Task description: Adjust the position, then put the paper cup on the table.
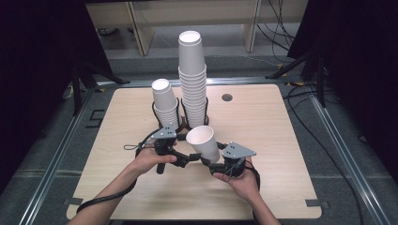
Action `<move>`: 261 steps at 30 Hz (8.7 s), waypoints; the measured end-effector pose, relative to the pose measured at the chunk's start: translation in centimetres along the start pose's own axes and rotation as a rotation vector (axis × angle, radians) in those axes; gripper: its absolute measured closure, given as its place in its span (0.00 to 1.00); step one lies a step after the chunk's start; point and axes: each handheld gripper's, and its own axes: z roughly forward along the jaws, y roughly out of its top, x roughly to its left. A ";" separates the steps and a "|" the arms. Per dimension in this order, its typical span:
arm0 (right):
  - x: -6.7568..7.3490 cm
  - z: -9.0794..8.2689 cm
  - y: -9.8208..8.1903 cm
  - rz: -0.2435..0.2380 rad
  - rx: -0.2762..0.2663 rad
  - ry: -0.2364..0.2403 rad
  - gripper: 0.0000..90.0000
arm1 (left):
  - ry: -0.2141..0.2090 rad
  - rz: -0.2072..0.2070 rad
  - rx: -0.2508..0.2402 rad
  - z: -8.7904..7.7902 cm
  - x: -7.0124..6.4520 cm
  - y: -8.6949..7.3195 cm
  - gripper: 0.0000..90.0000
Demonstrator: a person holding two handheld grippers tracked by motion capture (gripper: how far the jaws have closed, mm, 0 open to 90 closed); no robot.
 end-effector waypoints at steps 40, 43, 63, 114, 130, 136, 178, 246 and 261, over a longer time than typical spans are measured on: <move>0.3 0.4 0.3 -0.054 0.066 0.031 0.17 | 0.007 0.296 0.052 1.2 -2.4 0.8 0.15; 0.4 0.1 0.3 -0.042 0.081 0.056 0.17 | -0.003 0.303 0.055 1.1 -2.4 0.8 0.16; 0.3 -0.9 0.2 -0.068 0.029 0.180 0.27 | -0.131 0.297 0.049 0.6 -2.2 1.0 0.15; -5.4 -7.0 -1.7 0.073 -0.036 -0.213 0.27 | 0.304 0.086 -0.087 -8.1 0.5 -7.5 0.08; -6.4 -6.6 -2.6 0.101 0.020 -0.287 0.27 | 0.394 0.062 -0.106 -8.3 0.7 -8.7 0.08; -5.7 -5.9 -2.2 0.109 0.014 -0.236 0.27 | 0.399 0.059 -0.114 -8.3 0.9 -8.9 0.08; 1.7 0.8 -1.8 -0.003 0.167 0.087 0.26 | 0.406 0.061 -0.104 -8.1 1.3 -9.5 0.08; -2.0 -8.1 -3.5 0.102 0.175 -0.088 0.17 | 0.454 0.038 -0.100 -10.4 1.4 -10.9 0.08; -5.0 -12.5 -4.6 0.192 0.023 -0.327 0.17 | 0.466 0.033 -0.124 -10.5 1.2 -11.2 0.08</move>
